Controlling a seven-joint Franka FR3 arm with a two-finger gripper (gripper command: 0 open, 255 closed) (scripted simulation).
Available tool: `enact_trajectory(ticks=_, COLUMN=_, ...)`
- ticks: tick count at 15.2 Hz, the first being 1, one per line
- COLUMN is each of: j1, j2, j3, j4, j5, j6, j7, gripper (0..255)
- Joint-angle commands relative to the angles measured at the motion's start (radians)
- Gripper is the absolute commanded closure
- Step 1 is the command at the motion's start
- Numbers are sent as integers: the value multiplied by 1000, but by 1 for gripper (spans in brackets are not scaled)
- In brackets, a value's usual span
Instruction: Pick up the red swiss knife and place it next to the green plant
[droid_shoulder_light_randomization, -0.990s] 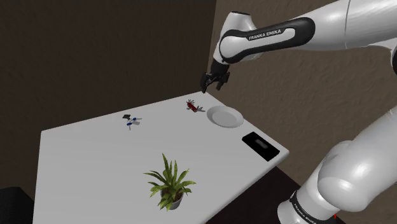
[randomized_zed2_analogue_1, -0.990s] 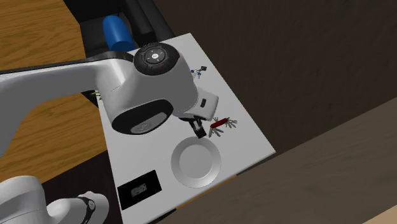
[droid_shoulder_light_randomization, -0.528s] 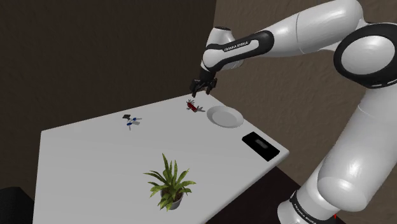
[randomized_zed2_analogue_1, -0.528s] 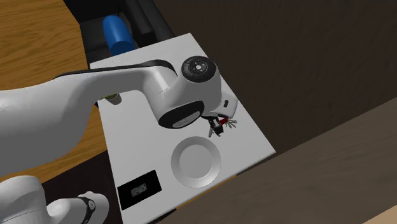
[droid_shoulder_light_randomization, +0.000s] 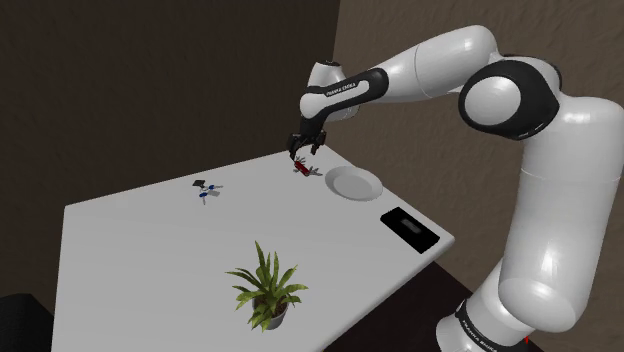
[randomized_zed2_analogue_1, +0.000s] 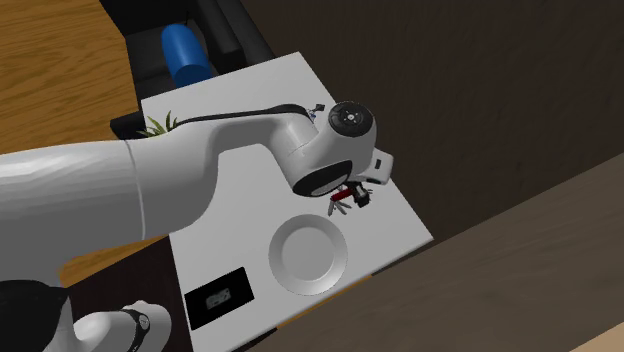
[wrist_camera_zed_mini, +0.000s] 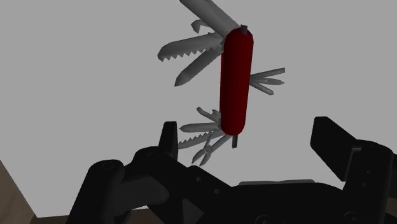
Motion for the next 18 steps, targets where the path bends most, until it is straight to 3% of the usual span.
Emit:
enact_trajectory(ticks=1, j1=0, j2=25, j3=1, j4=10, j5=1, j6=16, j7=0, gripper=0)
enact_trajectory(ticks=5, j1=1, j2=67, j3=2, j4=9, j5=3, j6=58, j7=-2, gripper=0)
enact_trajectory(ticks=13, j1=1, j2=67, j3=2, j4=9, j5=3, j6=58, j7=-2, gripper=0)
enact_trajectory(ticks=14, j1=1, j2=67, j3=2, j4=9, j5=3, j6=58, j7=-2, gripper=255)
enact_trajectory(ticks=18, j1=1, j2=67, j3=2, j4=9, j5=3, j6=58, j7=-2, gripper=255)
